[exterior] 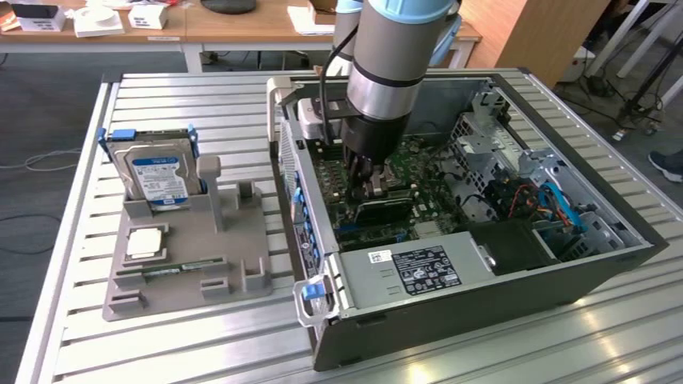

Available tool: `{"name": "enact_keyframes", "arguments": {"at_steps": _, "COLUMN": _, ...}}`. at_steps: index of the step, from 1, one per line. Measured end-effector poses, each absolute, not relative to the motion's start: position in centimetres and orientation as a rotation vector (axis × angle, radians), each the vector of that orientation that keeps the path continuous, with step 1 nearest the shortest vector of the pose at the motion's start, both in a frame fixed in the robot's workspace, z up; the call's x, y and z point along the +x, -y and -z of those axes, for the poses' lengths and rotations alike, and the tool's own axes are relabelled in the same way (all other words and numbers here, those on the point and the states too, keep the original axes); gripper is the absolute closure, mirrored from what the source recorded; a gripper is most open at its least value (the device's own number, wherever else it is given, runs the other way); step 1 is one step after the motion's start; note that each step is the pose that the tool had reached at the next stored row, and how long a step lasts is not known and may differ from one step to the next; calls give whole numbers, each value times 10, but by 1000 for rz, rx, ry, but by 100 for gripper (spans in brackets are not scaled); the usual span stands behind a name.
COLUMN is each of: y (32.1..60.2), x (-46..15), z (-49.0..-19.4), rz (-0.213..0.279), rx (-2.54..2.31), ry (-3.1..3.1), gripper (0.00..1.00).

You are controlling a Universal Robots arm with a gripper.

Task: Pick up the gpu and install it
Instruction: 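Press down on the gpu until it lock into place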

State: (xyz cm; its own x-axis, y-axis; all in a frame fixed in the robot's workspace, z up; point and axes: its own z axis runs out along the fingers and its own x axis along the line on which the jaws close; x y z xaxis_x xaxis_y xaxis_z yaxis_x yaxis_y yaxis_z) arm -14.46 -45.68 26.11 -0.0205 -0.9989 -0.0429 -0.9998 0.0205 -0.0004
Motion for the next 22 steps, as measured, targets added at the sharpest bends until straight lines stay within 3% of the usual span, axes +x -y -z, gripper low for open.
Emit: {"name": "enact_keyframes", "arguments": {"at_steps": 22, "y": 457, "x": -128, "z": -272, "rz": -47, "rx": -2176, "ry": -2221, "gripper": 89}}
